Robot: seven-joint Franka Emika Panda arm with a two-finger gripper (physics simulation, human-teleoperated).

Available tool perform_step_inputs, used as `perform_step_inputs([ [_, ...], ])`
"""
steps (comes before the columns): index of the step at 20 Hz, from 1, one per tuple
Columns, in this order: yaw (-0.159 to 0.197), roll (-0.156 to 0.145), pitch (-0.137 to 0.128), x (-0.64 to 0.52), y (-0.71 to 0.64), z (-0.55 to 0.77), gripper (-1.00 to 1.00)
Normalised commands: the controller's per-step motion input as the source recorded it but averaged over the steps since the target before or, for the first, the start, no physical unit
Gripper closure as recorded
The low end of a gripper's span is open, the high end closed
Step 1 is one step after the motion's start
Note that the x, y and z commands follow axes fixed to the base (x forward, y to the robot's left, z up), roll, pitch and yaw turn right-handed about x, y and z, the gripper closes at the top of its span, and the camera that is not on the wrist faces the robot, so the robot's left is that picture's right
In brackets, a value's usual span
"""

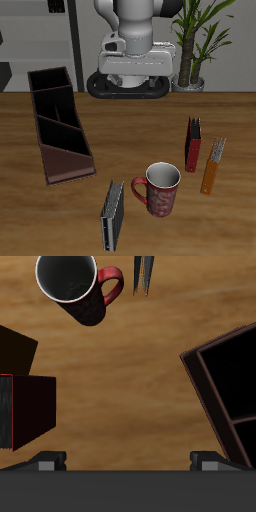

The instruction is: Place the orange book into the right desk caddy's back compartment

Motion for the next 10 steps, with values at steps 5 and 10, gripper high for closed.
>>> perform_step_inputs([
  [5,-0.018,-0.032,-0.020,0.09,0.24,-0.02,-1.00],
  [10,0.001,-0.011,-0.024,0.17,0.41,-0.01,-1.00],
])
